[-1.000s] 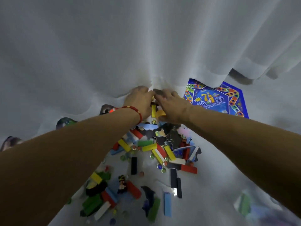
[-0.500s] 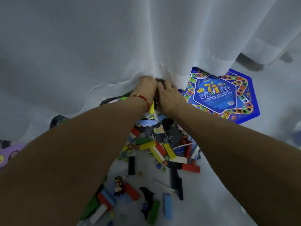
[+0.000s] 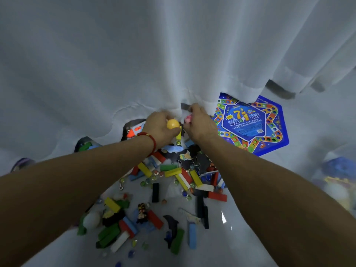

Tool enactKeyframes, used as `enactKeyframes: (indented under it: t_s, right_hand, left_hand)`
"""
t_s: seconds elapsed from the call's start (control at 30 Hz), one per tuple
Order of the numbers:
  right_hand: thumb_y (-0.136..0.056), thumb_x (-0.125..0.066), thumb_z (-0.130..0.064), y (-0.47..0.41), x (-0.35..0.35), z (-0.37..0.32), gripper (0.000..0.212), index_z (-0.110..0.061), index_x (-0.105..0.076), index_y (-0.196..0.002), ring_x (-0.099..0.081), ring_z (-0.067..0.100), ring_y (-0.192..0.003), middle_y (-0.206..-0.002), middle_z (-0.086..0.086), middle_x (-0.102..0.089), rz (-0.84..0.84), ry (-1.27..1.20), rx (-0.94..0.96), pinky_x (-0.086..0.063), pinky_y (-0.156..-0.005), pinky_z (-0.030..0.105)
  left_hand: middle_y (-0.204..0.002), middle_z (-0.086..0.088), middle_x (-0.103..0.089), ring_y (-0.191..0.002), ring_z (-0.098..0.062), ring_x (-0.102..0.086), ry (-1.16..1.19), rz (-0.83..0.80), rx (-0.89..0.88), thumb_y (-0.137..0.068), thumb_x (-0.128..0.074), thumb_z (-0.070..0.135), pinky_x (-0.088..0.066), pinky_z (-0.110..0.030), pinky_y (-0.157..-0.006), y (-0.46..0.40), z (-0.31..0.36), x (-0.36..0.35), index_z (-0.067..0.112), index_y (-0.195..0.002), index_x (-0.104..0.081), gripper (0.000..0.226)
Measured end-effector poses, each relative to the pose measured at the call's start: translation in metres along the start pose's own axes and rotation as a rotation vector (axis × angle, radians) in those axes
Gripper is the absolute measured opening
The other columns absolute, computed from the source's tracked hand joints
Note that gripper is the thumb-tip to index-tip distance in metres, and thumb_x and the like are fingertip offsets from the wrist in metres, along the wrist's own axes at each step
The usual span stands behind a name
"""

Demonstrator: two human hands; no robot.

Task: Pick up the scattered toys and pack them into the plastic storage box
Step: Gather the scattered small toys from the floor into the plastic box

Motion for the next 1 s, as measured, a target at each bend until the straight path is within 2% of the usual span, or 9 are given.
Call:
enactKeyframes:
  t_s: [0.13,0.27,0.43,0.53,0.63,0.7,0.77,0.9,1.0]
  right_hand:
    - [-0.090,-0.061,-0.033,0.033,0.037,0.001,0.034,-0.007,-0.063,-0.113,-0.069,0.029,-0.084,-0.103,0.014,-0.067,-0.111,-0.370,-0.273,-0.061,-0.070,0.042]
    - [-0.090,-0.065,-0.028,0.099,0.115,-0.016,0.029,0.001,-0.068,-0.095,-0.060,0.023,-0.049,-0.073,0.016,-0.065,-0.143,-0.773,-0.353,-0.051,-0.045,0.027]
    - [-0.091,-0.060,-0.024,0.209,0.231,0.036,0.022,-0.005,-0.065,-0.098,-0.058,0.021,-0.049,-0.074,0.015,-0.062,-0.019,-1.011,-0.471,-0.046,-0.044,0.023]
    - [-0.092,-0.050,-0.017,0.283,0.274,0.097,0.019,-0.006,-0.053,-0.107,-0.064,0.023,-0.058,-0.097,0.019,-0.057,0.061,-1.169,-0.681,-0.050,-0.043,0.022]
    - [-0.093,-0.046,-0.005,0.349,0.303,0.141,0.010,-0.004,-0.045,-0.103,-0.062,0.030,-0.079,-0.106,0.020,-0.046,0.211,-1.251,-0.840,-0.057,-0.054,0.034]
    - [-0.094,-0.047,-0.003,0.379,0.312,0.158,0.003,-0.003,-0.045,-0.096,-0.056,0.027,-0.076,-0.104,0.017,-0.046,0.266,-1.202,-0.890,-0.057,-0.065,0.040]
    - [-0.091,-0.049,-0.002,0.396,0.317,0.171,0.016,0.000,-0.045,-0.106,-0.059,0.031,-0.084,-0.109,0.019,-0.050,0.345,-1.147,-0.914,-0.056,-0.072,0.048]
    - [-0.087,-0.052,-0.005,0.401,0.317,0.170,0.029,0.001,-0.047,-0.114,-0.058,0.038,-0.088,-0.115,0.022,-0.048,0.424,-1.005,-0.902,-0.056,-0.072,0.053]
    - [-0.087,-0.056,-0.010,0.381,0.299,0.136,0.025,0.002,-0.057,-0.109,-0.055,0.032,-0.078,-0.103,0.020,-0.054,0.264,-0.948,-0.804,-0.057,-0.069,0.043]
  left_hand:
    - [-0.095,-0.012,-0.072,-0.076,-0.022,-0.068,0.281,-0.175,0.220,-0.088,-0.066,0.046,-0.059,-0.034,-0.067,0.046,0.014,0.031,0.008,-0.099,-0.067,0.040]
    - [-0.095,-0.015,-0.070,-0.073,-0.025,-0.063,0.676,-0.323,0.330,-0.093,-0.060,0.044,-0.060,-0.031,-0.066,0.102,0.072,0.047,0.001,-0.106,-0.067,0.045]
    - [-0.087,-0.011,-0.060,-0.078,-0.024,-0.062,0.835,-0.573,0.271,-0.093,-0.062,0.013,-0.058,-0.033,-0.076,0.182,0.189,0.017,0.007,-0.103,-0.058,0.012]
    - [-0.089,-0.011,-0.057,-0.086,-0.025,-0.061,0.858,-0.678,0.214,-0.092,-0.061,0.004,-0.058,-0.032,-0.080,0.232,0.260,-0.012,0.006,-0.095,-0.057,0.005]
    - [-0.119,-0.015,-0.055,-0.102,-0.029,-0.061,0.856,-0.792,0.211,-0.092,-0.060,0.009,-0.057,-0.037,-0.088,0.270,0.311,-0.037,0.005,-0.113,-0.054,0.022]
    - [-0.138,-0.019,-0.041,-0.114,-0.036,-0.054,0.820,-0.813,0.244,-0.092,-0.059,0.017,-0.053,-0.044,-0.094,0.287,0.322,-0.037,0.012,-0.127,-0.046,0.038]
    - [-0.150,-0.021,-0.031,-0.118,-0.038,-0.051,0.769,-0.781,0.239,-0.092,-0.059,0.019,-0.051,-0.046,-0.095,0.293,0.318,-0.026,0.015,-0.141,-0.040,0.053]
    - [-0.140,-0.019,-0.041,-0.115,-0.036,-0.055,0.578,-0.687,0.182,-0.093,-0.060,0.020,-0.052,-0.045,-0.095,0.287,0.277,0.030,0.012,-0.128,-0.048,0.037]
    - [-0.130,-0.021,-0.051,-0.110,-0.036,-0.060,0.383,-0.544,0.194,-0.095,-0.058,0.023,-0.053,-0.047,-0.092,0.270,0.213,0.098,0.009,-0.120,-0.054,0.029]
Point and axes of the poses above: each hand's wrist, its own y-axis away from the middle knuckle, its own x-axis out of the back of the hand, z = x × y, the point moved 8 cm from there along -y, towards the middle knuckle
